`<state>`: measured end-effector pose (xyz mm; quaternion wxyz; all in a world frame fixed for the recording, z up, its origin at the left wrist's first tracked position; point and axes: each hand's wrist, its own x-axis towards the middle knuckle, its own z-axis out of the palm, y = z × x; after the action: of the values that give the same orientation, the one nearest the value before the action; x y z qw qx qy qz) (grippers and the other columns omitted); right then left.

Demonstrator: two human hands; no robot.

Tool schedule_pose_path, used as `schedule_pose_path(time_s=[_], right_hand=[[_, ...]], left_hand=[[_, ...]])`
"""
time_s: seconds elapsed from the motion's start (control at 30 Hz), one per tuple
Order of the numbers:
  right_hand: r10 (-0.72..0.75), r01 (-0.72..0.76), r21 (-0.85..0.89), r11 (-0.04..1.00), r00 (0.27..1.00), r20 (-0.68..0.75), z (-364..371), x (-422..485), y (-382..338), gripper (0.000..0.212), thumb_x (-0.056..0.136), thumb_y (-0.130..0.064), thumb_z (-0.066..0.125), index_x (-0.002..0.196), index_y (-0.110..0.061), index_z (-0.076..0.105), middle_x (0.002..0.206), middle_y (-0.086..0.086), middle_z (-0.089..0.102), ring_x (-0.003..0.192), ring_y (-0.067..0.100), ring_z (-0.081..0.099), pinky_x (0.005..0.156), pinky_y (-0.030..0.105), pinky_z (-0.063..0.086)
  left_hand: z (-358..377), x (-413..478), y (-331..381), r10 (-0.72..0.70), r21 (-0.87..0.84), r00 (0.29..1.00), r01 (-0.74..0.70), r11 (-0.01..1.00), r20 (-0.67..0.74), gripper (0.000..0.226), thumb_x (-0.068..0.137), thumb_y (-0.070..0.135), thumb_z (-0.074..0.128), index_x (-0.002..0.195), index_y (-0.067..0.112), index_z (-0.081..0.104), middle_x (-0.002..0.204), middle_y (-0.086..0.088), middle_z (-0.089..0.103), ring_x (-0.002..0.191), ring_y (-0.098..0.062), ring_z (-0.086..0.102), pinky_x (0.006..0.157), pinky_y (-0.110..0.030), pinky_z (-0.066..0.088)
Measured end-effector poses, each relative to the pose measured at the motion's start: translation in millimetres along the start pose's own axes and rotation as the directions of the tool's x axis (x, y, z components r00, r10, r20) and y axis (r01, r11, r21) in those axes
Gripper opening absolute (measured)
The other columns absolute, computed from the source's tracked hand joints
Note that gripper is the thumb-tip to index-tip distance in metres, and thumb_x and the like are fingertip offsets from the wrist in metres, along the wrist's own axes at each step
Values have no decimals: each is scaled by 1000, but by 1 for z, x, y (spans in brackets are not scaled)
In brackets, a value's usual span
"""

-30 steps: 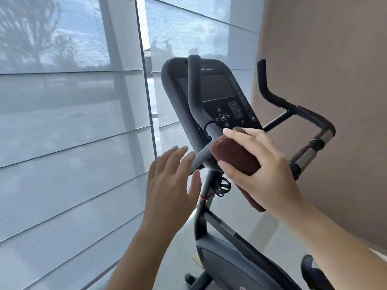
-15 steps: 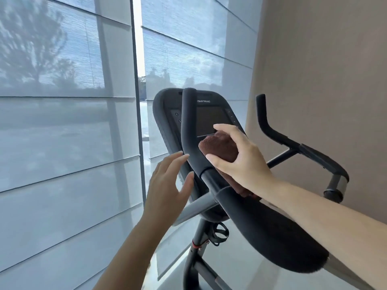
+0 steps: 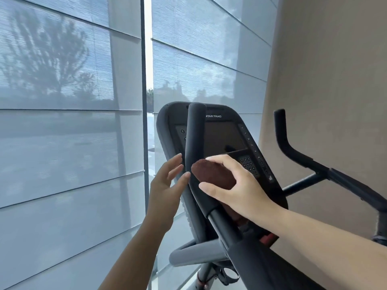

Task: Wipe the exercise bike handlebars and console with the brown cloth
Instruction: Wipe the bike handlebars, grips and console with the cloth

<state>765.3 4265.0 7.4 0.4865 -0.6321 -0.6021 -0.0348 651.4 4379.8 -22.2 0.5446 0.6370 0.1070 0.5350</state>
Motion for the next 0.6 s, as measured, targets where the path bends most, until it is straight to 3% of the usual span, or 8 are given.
schedule_pose_path(time_s=[0.13,0.23,0.3,0.37,0.47,0.6], right_hand=[[-79,79,0,997,997,-28,1,8,7,39,74,-24,73,105,-43,57,111,-13,60,102,-2,55,87,8,39],[-166,169,-10,986,956,-242,-2,25,3,45,75,-18,74,110,-37,54,112,-9,59,104,-5,53,89,4,35],[-164,197,37,980,893,-420,-9,49,-4,46,78,-17,72,114,-32,49,112,-7,57,104,-1,53,89,6,36],[-166,210,32,977,848,-504,-12,73,-11,42,80,-16,70,114,-25,48,114,-1,56,105,8,54,90,10,38],[-142,194,64,979,870,-471,-4,86,-11,38,80,-16,70,114,-19,53,116,7,58,106,11,55,93,15,40],[-177,214,59,975,912,-370,7,67,-3,40,77,-11,71,112,-24,57,116,4,59,108,4,54,94,9,37]], left_hand=[[3,17,-11,10,-55,999,-7,998,39,39,84,7,63,110,36,58,110,20,65,108,-4,58,89,-34,50],[4,21,-11,3,-107,996,6,994,84,42,86,1,59,112,33,59,97,27,67,97,2,62,69,-16,51],[5,24,-9,-8,-133,996,20,991,92,42,86,-1,57,115,29,59,97,21,68,93,-2,64,65,-16,51],[7,24,-8,-9,-146,995,23,989,100,42,87,-1,57,116,30,58,95,21,68,89,-3,65,63,-16,51],[7,21,-11,-28,-167,994,46,985,109,43,88,2,57,114,36,59,97,24,67,90,-1,64,62,-18,51],[3,23,-20,-43,-198,995,60,978,88,44,86,3,59,109,40,62,103,16,66,94,-7,64,69,-24,54]])
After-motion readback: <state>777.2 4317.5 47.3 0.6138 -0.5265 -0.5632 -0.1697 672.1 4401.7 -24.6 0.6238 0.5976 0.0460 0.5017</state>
